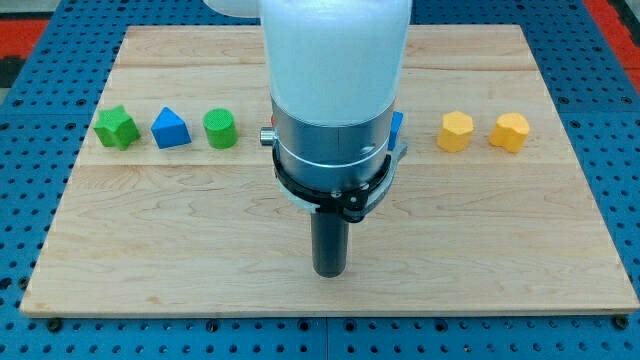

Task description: Slide the blue cube above the yellow hexagon

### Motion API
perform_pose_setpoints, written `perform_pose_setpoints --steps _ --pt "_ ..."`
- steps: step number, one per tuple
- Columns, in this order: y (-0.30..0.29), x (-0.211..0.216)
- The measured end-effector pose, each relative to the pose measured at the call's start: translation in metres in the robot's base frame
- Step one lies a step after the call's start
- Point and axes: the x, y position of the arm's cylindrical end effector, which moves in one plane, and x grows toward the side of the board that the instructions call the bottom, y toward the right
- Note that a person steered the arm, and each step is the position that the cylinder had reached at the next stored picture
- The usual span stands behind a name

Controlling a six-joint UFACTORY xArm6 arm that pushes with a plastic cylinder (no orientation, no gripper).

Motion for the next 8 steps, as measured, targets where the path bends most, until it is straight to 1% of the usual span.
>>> perform_pose_setpoints --steps 2,4,8 --pt "-0.002 -0.005" --pt "-0.002 0.005" --pt "0.021 0.006"
